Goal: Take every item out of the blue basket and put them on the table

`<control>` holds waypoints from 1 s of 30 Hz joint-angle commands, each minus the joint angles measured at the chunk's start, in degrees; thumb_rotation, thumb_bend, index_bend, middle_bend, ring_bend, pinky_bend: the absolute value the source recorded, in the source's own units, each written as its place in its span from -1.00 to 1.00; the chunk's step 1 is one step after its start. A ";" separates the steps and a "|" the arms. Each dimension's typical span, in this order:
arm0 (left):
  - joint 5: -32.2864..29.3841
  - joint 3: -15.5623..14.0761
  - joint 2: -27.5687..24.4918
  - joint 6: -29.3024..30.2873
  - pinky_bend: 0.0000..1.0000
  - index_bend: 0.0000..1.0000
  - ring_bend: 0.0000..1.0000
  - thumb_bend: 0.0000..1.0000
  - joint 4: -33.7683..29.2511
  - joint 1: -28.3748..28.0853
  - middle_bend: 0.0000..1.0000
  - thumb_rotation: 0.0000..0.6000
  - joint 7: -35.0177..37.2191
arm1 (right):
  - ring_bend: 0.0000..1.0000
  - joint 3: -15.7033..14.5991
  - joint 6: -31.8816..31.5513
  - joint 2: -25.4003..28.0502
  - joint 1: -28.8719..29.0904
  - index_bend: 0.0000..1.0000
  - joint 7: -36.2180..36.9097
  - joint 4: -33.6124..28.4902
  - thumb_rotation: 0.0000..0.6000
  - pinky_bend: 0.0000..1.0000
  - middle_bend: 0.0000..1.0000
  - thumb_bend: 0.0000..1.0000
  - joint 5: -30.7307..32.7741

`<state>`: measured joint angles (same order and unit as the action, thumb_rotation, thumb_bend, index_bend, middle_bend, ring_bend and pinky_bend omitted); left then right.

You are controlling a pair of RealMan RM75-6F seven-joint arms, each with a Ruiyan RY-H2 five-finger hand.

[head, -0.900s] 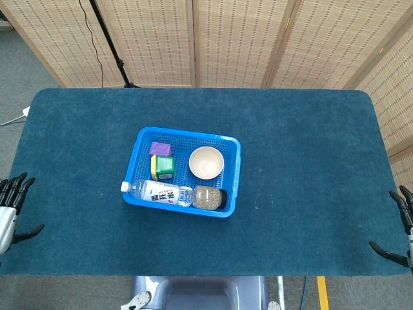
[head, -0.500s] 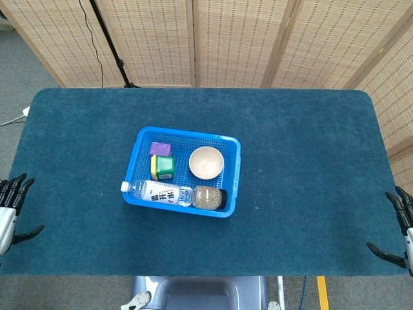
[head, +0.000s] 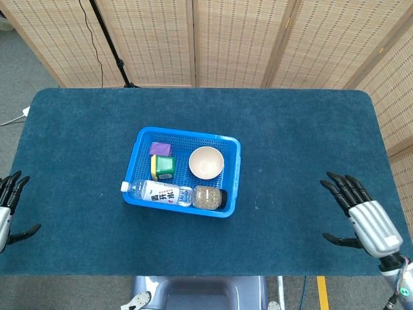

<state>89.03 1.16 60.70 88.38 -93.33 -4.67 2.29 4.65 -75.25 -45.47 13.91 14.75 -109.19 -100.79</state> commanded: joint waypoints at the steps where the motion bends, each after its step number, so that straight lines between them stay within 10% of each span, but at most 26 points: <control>1: -0.17 0.11 0.06 -0.13 -1.00 -1.00 -1.00 -0.93 -0.31 -0.03 -1.00 1.00 -0.52 | -1.00 3.44 8.53 -0.13 7.84 -1.00 0.36 -4.59 1.00 -1.00 -1.00 -1.00 1.36; 16: -6.10 2.30 1.75 -5.50 -1.00 -1.00 -1.00 -0.93 -0.19 -2.34 -1.00 1.00 -3.92 | -1.00 14.58 30.17 -20.95 31.20 -1.00 -9.68 2.62 1.00 -1.00 -1.00 -1.00 21.02; 30: -7.00 2.78 2.06 -4.78 -1.00 -1.00 -1.00 -0.93 -1.07 -2.05 -1.00 1.00 -5.84 | -1.00 15.04 39.86 -32.70 42.63 -1.00 -12.28 17.04 1.00 -1.00 -1.00 -1.00 33.81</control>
<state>82.01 3.95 62.75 83.57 -94.37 -6.75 -3.52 19.78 -36.22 -77.04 55.56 3.24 -93.11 -68.26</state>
